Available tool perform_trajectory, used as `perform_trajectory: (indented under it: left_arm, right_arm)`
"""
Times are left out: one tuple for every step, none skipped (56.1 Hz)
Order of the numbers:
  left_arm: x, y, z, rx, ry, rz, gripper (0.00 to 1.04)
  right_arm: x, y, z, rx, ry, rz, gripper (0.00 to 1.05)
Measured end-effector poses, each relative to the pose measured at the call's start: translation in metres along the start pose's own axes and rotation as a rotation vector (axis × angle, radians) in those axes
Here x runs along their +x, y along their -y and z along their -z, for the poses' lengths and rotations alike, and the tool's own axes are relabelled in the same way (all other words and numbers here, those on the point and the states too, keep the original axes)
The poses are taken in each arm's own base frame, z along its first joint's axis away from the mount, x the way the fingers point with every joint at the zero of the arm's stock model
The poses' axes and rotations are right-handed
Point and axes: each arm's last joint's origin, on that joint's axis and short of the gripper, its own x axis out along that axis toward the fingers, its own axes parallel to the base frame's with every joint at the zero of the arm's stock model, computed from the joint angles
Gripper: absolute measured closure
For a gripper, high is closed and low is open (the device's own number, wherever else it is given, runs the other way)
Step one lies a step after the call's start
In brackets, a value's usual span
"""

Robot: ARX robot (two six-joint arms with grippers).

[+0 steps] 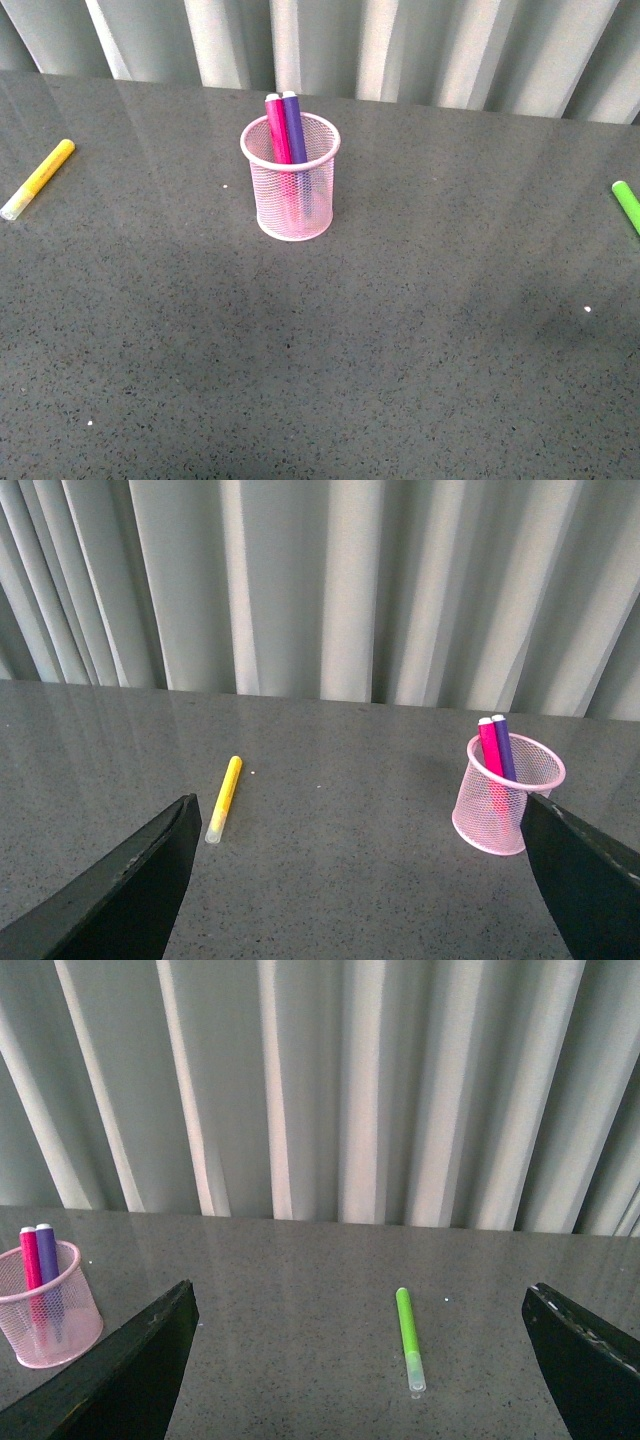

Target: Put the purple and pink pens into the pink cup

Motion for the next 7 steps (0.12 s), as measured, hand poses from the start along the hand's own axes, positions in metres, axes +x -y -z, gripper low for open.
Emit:
perform_trajectory:
  left_arm:
    - [0.0, 0.0, 0.0, 0.0, 0.0, 0.0, 0.07]
    - [0.0, 0.0, 0.0, 0.0, 0.0, 0.0, 0.07]
    - [0.0, 0.0, 0.0, 0.0, 0.0, 0.0, 0.07]
    - [0.0, 0.0, 0.0, 0.0, 0.0, 0.0, 0.07]
    - [0.0, 0.0, 0.0, 0.0, 0.0, 0.0, 0.07]
    - [0.0, 0.0, 0.0, 0.0, 0.0, 0.0, 0.07]
    - [0.0, 0.0, 0.0, 0.0, 0.0, 0.0, 0.07]
  right_arm:
    - [0.0, 0.0, 0.0, 0.0, 0.0, 0.0, 0.07]
    - [0.0, 0.0, 0.0, 0.0, 0.0, 0.0, 0.07]
    - [0.0, 0.0, 0.0, 0.0, 0.0, 0.0, 0.07]
    - [0.0, 0.0, 0.0, 0.0, 0.0, 0.0, 0.07]
    - [0.0, 0.0, 0.0, 0.0, 0.0, 0.0, 0.07]
    - [0.0, 0.0, 0.0, 0.0, 0.0, 0.0, 0.07]
    - [0.0, 0.0, 0.0, 0.0, 0.0, 0.0, 0.07]
